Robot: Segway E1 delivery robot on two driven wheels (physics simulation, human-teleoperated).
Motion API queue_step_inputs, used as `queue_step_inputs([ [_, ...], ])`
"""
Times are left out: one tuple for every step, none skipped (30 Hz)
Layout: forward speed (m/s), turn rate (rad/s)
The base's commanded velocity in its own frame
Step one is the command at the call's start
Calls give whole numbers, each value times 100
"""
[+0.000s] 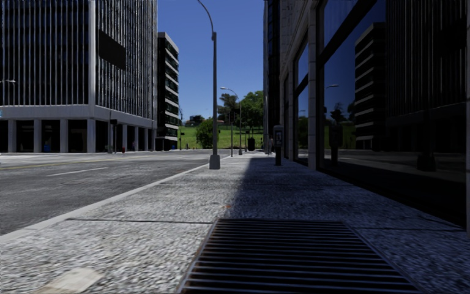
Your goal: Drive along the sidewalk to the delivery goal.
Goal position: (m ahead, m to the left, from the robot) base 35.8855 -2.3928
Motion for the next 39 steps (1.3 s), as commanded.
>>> queue_step_inputs([
  [200, 0],
  [200, 0],
  [200, 0],
  [200, 0],
  [200, 0],
  [200, 0],
  [200, 0],
  [200, 0],
  [200, -7],
  [200, -20],
  [200, -20],
  [200, -28],
  [200, -31],
  [200, -31],
  [200, -31],
  [200, -31],
  [200, -31],
  [200, -31],
  [200, -31],
  [200, -31],
  [200, -31],
  [200, -31],
  [200, -31],
  [200, 0],
  [200, 0],
  [200, 0],
  [200, 0],
  [200, 0],
  [200, 0],
  [200, 0],
  [200, 0],
  [200, 0],
  [200, 0],
  [200, 0],
  [200, 0],
  [200, 0],
  [200, 0],
  [200, 0],
  [200, 0],
])
